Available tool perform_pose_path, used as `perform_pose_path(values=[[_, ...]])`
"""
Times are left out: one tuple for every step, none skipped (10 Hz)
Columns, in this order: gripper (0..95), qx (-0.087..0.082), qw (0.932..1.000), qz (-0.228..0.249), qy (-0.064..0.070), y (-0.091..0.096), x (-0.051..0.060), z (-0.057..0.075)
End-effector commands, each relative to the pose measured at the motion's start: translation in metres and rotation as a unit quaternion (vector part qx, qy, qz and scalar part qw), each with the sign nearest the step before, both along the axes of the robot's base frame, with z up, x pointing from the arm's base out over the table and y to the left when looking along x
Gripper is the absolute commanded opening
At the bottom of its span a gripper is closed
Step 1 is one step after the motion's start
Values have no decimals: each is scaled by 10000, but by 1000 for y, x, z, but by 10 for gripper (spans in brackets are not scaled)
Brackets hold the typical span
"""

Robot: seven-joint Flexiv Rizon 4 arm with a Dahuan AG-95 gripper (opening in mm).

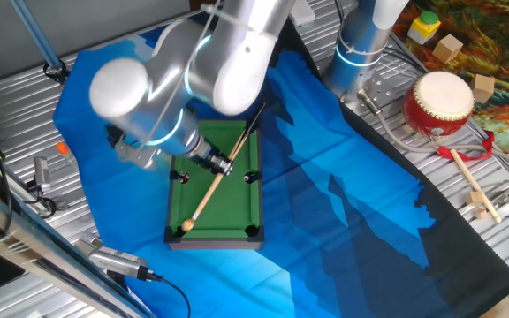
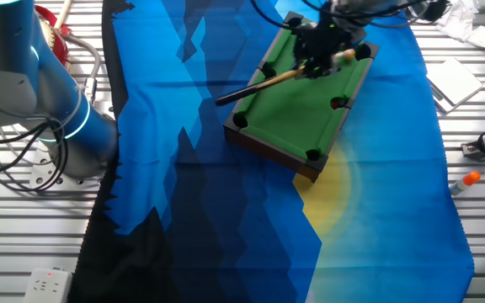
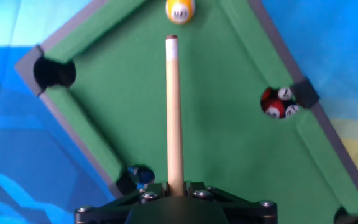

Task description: Hit the pool ball

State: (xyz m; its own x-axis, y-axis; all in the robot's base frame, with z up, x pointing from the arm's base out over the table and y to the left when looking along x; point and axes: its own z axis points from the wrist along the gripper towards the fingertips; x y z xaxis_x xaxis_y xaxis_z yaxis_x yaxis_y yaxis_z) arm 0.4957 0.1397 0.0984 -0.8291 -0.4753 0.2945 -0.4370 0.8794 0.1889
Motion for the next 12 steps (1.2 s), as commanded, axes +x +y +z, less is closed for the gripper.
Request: perform_pose_path(values=[[0, -218, 9943, -1017, -239, 8, 81, 19], [0, -217, 9948, -973, -208, 8, 80, 23], [0, -125, 9953, -941, -207, 5, 74, 27], [0, -122, 9956, -911, -206, 4, 73, 28], [0, -133, 9953, -936, -207, 5, 72, 29], [0, -148, 9951, -952, -210, 5, 72, 29], [0, -148, 9951, -957, -215, 5, 72, 29], [0, -175, 9945, -1003, -233, 5, 72, 31], [0, -195, 9938, -1060, -278, 6, 71, 32], [0, -223, 9926, -1154, -321, 8, 71, 35], [380, -245, 9921, -1182, -330, 10, 70, 38], [380, -251, 9923, -1163, -341, 11, 70, 40]])
